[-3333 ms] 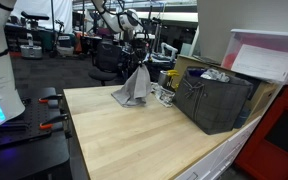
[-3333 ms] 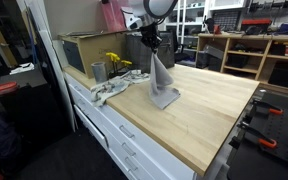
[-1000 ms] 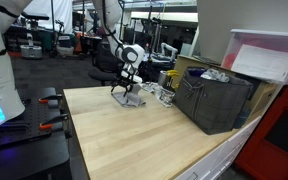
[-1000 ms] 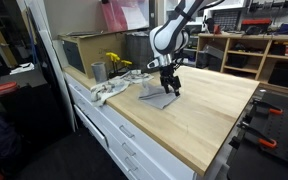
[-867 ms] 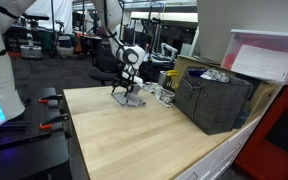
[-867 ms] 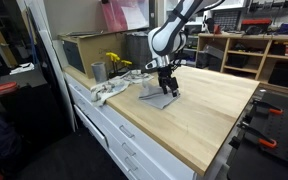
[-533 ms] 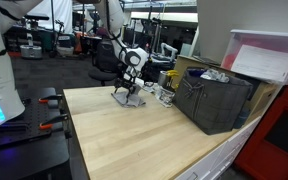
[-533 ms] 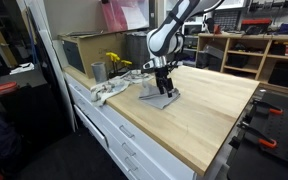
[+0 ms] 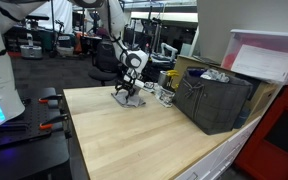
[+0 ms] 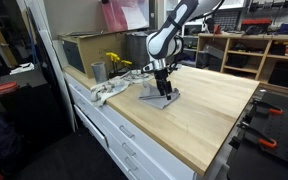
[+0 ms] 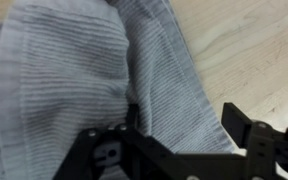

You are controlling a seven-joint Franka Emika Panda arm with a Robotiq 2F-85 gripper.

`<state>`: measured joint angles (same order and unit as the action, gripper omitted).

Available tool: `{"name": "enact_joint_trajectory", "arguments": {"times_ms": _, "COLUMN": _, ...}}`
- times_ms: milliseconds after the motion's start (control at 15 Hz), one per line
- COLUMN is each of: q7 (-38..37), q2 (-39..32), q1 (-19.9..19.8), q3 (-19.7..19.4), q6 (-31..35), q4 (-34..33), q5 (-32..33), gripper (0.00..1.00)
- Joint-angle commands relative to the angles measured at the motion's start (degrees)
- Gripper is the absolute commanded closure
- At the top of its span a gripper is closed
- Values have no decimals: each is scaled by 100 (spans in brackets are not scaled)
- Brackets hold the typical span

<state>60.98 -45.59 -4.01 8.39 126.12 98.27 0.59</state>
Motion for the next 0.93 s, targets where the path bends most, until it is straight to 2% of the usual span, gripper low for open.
{"name": "enact_joint_trajectory", "arguments": {"times_ms": 0, "q7": -110, "q2": 93, "q1": -33, "q3": -35, "q6": -178, "q4": -128, "q5": 35, "gripper": 48}}
{"name": "enact_joint_trajectory", "arguments": {"times_ms": 467, "q7": -229, "q2": 206, "q1": 44, "q3": -140, "q6": 162, "q4": 0, "q5": 193, "gripper": 99}}
{"name": "enact_joint_trajectory", "arguments": {"times_ms": 600, "q7": -346, "q2": 206, "q1": 79, "q3": -144, "q6": 286, "q4": 159, "q5": 199, "gripper": 100}}
{"name": "enact_joint_trajectory", "arguments": {"times_ms": 667, "q7": -393, "q2": 285, "q1": 58, "q3": -101, "q6": 385, "q4": 305, "q5": 144, "gripper": 72}}
{"name": "enact_joint_trajectory", "arguments": {"times_ms": 800, "q7": -547, "q2": 432, "q1": 50, "q3": -52, "q6": 690, "q4": 634, "q5": 105, "gripper": 72}}
{"name": "enact_joint_trajectory", "arguments": {"times_ms": 867, "q7": -608, "q2": 463, "q1": 57, "q3": -38, "q6": 830, "q4": 764, "q5": 110, "gripper": 64}}
